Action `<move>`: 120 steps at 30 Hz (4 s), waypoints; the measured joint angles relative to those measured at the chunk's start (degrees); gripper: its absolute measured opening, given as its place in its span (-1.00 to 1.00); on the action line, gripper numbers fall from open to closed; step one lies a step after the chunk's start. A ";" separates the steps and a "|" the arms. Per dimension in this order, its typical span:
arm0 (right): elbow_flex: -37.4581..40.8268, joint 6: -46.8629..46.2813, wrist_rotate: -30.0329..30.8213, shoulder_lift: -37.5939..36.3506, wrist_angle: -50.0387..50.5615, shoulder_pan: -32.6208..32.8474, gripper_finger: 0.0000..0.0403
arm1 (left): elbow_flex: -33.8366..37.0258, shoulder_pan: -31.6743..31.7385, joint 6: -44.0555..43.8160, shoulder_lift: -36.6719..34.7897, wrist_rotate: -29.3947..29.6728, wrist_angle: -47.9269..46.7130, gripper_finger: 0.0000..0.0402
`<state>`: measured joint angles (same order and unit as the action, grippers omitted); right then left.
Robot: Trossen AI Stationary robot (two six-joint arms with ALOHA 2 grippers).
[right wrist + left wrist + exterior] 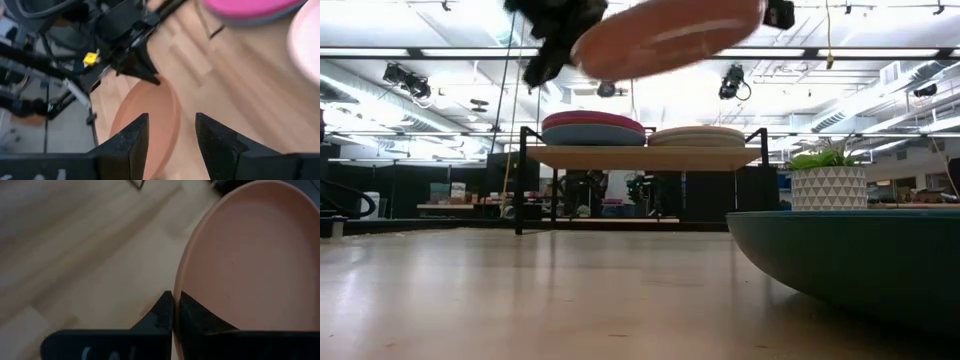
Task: Place and stack plates onto a shelf
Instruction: Stack the brown plate on top of the white plate on the shelf, then stack the dark blue plate on top of the pink plate on the shelf
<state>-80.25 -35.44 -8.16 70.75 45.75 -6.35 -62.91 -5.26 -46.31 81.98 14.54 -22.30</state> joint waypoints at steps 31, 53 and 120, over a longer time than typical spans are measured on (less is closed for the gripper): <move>-0.02 1.45 14.21 -7.99 -5.26 1.90 -0.17 | -36.90 31.40 31.18 18.49 -8.43 -14.10 -0.92; -0.02 7.87 20.19 -9.26 -6.07 2.48 -0.17 | -36.93 37.06 28.46 26.13 -10.14 -3.38 -0.92; 10.32 -2.26 7.64 -5.66 9.02 8.69 -0.17 | -15.85 5.06 44.68 7.60 -18.21 -1.25 -0.49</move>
<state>-69.92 -37.71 -0.52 65.09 54.77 2.34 -78.76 -0.20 -1.63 89.58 -3.67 -23.55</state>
